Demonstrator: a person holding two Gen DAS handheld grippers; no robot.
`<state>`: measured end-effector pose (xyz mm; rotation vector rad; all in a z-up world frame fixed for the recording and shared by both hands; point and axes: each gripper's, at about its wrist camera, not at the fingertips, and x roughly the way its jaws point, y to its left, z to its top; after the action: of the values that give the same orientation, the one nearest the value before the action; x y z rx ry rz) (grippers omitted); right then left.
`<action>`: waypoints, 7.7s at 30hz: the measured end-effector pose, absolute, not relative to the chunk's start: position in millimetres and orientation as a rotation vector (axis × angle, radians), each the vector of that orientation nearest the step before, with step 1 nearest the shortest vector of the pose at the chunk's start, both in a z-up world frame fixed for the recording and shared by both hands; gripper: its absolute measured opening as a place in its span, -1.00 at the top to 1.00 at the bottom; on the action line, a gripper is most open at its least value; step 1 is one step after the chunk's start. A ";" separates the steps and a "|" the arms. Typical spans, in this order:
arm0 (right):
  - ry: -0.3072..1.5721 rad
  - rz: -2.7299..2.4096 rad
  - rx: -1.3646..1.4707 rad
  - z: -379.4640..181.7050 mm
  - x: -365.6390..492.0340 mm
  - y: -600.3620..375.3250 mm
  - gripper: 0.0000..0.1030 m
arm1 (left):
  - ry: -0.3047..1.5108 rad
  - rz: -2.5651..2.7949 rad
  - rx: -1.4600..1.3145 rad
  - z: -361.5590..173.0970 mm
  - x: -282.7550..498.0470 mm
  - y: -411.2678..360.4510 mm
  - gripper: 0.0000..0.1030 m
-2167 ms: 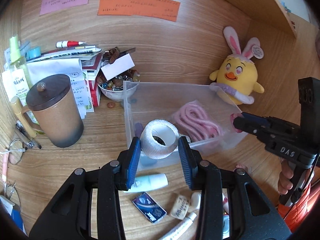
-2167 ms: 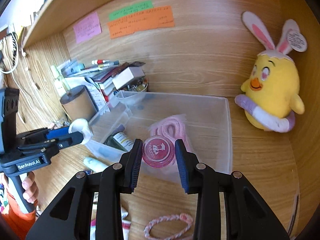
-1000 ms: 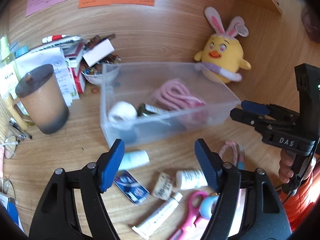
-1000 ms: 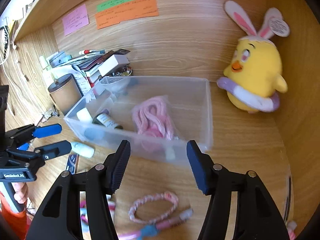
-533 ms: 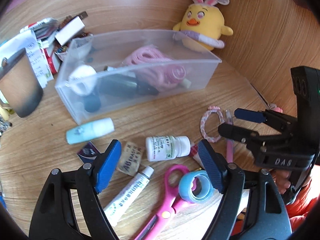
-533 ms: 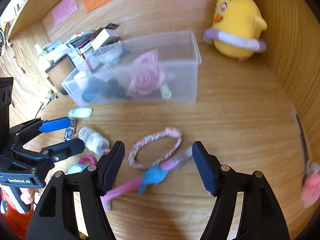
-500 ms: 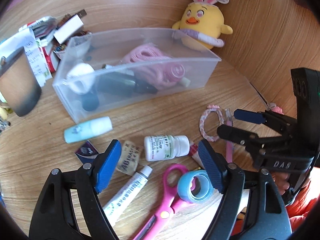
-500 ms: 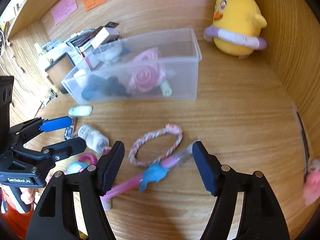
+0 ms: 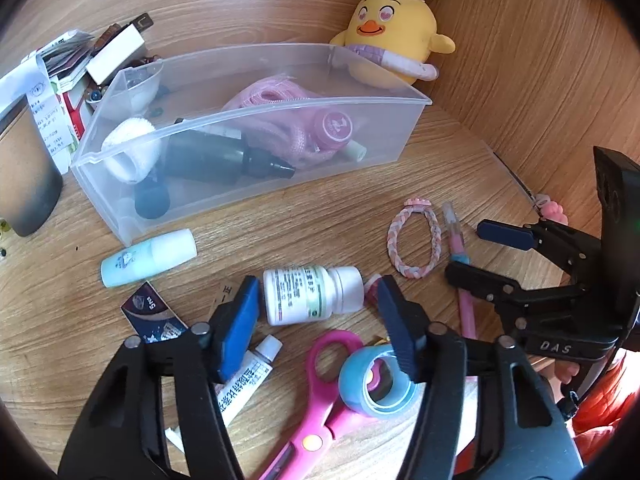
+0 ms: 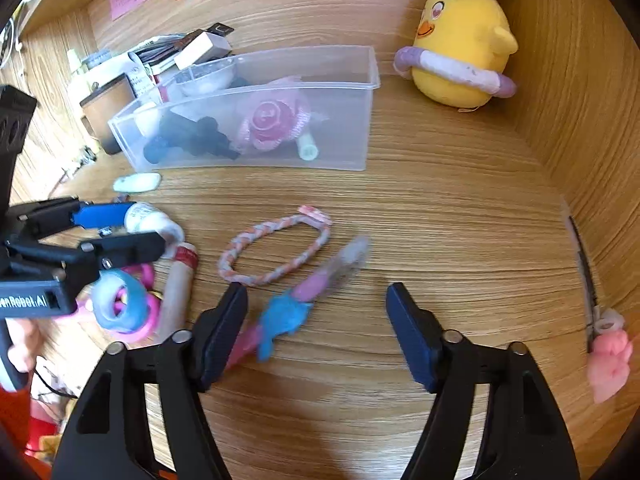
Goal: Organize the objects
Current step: 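Grasp the white pill bottle with the left gripper while the right grasps the pink pen, then lower the pill bottle and pink pen into the clear box, open both grippers, then grasp the blue Max box with the left gripper while the right grasps the braided pink bracelet, then lower the Max box and bracelet into the clear box, open both grippers, then grasp the white ointment tube with the left gripper while the right grasps the red-capped beige tube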
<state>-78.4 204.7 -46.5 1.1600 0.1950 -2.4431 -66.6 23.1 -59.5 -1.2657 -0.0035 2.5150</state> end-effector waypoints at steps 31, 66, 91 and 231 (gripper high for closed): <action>0.073 -2.550 0.895 24.9 -93.0 213.7 0.68 | -0.127 2.699 -1.039 -3.0 -76.3 -4.7 0.04; 0.114 -2.349 1.063 13.2 -226.7 133.8 0.65 | -0.202 2.656 -1.148 -8.8 -164.9 -5.7 0.04; 0.183 -2.421 0.852 54.8 -144.5 163.2 -0.15 | -0.130 2.787 -1.009 29.0 -102.7 -23.3 -0.40; 0.220 -2.344 0.960 6.1 -83.1 154.0 -0.57 | 0.065 2.791 -1.267 -26.0 -55.4 -42.8 -0.89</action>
<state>-83.1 154.0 6.1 0.9597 0.2200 -2.3436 -55.4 -42.8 -26.0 -1.2672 0.0653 2.7906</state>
